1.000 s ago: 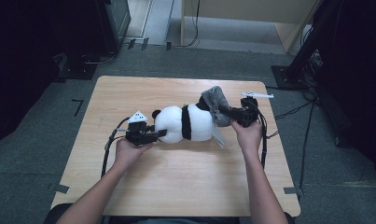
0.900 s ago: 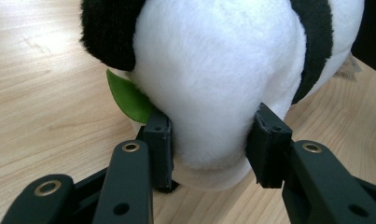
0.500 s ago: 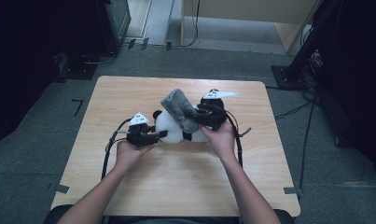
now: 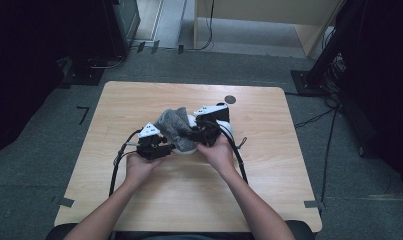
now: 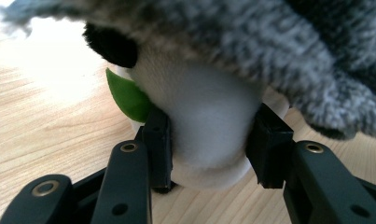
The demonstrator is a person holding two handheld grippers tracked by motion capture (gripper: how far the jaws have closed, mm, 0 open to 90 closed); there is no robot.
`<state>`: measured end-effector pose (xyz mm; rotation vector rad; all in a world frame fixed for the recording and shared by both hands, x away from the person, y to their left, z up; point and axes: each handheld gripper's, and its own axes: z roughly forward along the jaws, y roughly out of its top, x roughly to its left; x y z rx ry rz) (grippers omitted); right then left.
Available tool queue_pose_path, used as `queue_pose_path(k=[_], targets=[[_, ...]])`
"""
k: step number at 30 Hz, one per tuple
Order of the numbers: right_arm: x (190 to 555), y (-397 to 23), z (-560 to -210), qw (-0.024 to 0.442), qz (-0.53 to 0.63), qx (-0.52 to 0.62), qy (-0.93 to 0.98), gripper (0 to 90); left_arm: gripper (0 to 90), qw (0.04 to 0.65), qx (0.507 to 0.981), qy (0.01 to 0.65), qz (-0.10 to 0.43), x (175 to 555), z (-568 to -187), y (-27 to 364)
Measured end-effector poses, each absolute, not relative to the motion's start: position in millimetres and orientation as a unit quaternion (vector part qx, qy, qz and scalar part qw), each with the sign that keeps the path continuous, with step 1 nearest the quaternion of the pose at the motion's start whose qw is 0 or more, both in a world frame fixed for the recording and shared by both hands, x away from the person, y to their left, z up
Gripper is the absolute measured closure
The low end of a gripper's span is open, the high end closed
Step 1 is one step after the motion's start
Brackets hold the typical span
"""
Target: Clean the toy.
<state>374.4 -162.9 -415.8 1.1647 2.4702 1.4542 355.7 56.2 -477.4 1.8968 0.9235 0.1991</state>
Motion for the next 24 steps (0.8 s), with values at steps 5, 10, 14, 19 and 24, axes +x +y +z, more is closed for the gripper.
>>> queue_pose_path(k=[5, 10, 14, 19, 24], targets=[[374.9, -173.4, -413.7, 0.053, 0.457, 0.381, 0.802, 78.6, 58.1, 0.484, 0.783, 0.384, 0.072, 359.7, -476.4, 57.3], [379.6, -199.3, -411.7, 0.074, 0.451, 0.410, 0.789, 78.6, 58.3, 0.484, 0.784, 0.385, 0.059, 364.2, -476.3, 60.4], [382.9, -225.5, -407.5, 0.070, 0.465, 0.436, 0.767, 78.9, 58.5, 0.482, 0.785, 0.385, 0.055, 366.7, -475.3, 60.4], [384.7, -254.7, -401.9, 0.080, 0.477, 0.464, 0.742, 78.7, 58.5, 0.481, 0.787, 0.383, 0.050, 369.0, -474.4, 61.1], [388.0, -281.7, -406.0, 0.073, 0.491, 0.492, 0.715, 78.6, 58.5, 0.481, 0.788, 0.380, 0.052, 370.9, -474.3, 61.0]])
